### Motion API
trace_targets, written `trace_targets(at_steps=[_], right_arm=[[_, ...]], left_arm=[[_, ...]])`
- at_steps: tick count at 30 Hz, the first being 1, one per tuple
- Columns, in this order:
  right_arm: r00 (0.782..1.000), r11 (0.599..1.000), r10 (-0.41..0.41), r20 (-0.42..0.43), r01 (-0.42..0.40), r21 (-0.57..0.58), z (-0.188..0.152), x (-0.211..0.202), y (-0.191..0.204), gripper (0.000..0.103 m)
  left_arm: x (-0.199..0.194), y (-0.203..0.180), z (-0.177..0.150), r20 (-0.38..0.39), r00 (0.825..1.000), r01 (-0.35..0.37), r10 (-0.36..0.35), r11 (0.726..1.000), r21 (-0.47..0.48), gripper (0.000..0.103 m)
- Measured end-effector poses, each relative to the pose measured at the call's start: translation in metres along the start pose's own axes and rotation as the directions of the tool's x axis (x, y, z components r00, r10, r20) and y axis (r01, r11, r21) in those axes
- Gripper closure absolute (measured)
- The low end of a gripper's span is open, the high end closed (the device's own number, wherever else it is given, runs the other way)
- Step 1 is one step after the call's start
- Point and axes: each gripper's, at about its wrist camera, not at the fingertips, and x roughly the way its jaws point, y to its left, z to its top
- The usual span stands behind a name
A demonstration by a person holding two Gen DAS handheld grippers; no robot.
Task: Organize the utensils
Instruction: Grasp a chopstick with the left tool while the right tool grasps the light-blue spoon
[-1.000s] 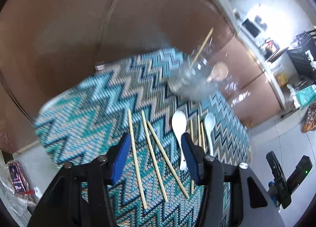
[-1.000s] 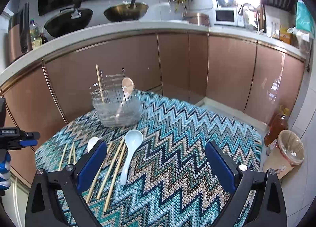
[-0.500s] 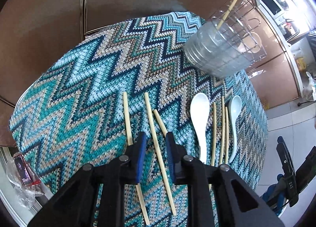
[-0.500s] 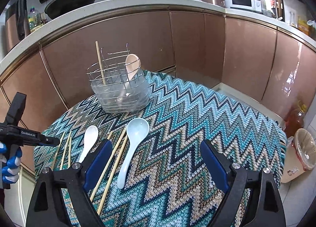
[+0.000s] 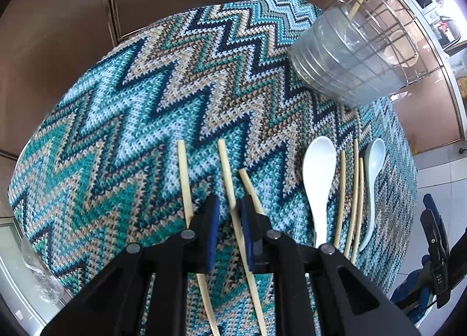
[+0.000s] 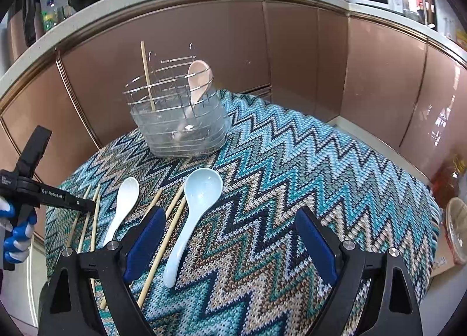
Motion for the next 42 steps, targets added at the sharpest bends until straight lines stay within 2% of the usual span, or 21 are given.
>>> trace_targets(at_steps=[1,3,5,9,12,22,25,26,27,34,42], right_arm=[[1.000,1.000,0.016,-0.010,-0.016,-0.003,0.002,0.004,-0.001,0.015],[0.998,0.998,0.058,-0.036,-0.058,0.004,0.009,0.015,-0.005,0.030],[0.993,0.995,0.099,-0.063,-0.098,0.017,0.016,0.027,-0.009,0.037],[0.971,0.980,0.199,-0.130,-0.195,0.038,0.030,0.056,-0.018,0.047],[0.953,0.972,0.236,-0.187,-0.234,0.038,0.037,0.081,-0.022,0.053],[0.888,0.934,0.349,-0.298,-0.355,0.037,0.043,0.128,-0.023,0.067],[0.883,0.933,0.344,-0.320,-0.361,0.007,0.044,0.134,-0.019,0.082],[0.883,0.932,0.342,-0.321,-0.362,-0.003,0.045,0.134,-0.018,0.091],[0.886,0.933,0.336,-0.320,-0.359,-0.013,0.045,0.134,-0.017,0.094],[0.927,0.954,0.252,-0.279,-0.286,-0.091,0.044,0.110,-0.015,0.095],[0.973,0.973,0.167,-0.162,-0.189,-0.133,0.042,0.033,-0.016,0.096]], left_arm=[[0.001,-0.001,0.001,-0.003,1.000,-0.003,0.003,1.000,0.001,0.089],[0.002,-0.001,0.003,-0.010,1.000,-0.007,0.007,1.000,-0.001,0.089],[0.003,-0.002,0.005,-0.015,1.000,-0.007,0.007,1.000,-0.006,0.090],[0.007,-0.004,0.009,-0.022,1.000,-0.009,0.009,1.000,-0.019,0.093],[0.007,-0.001,0.011,-0.030,1.000,-0.005,0.004,0.999,-0.035,0.095],[0.010,-0.002,0.014,-0.031,0.999,-0.021,0.020,0.999,-0.039,0.097],[0.011,-0.004,0.013,-0.025,0.999,-0.022,0.021,0.999,-0.045,0.097],[0.011,-0.003,0.011,-0.022,1.000,-0.023,0.022,0.999,-0.049,0.098],[0.011,-0.003,0.011,-0.019,1.000,-0.023,0.022,0.998,-0.054,0.098],[0.005,0.007,0.005,0.010,1.000,-0.001,0.002,0.996,-0.095,0.099],[-0.030,0.018,-0.014,0.123,0.991,0.068,-0.053,0.990,-0.121,0.099]])
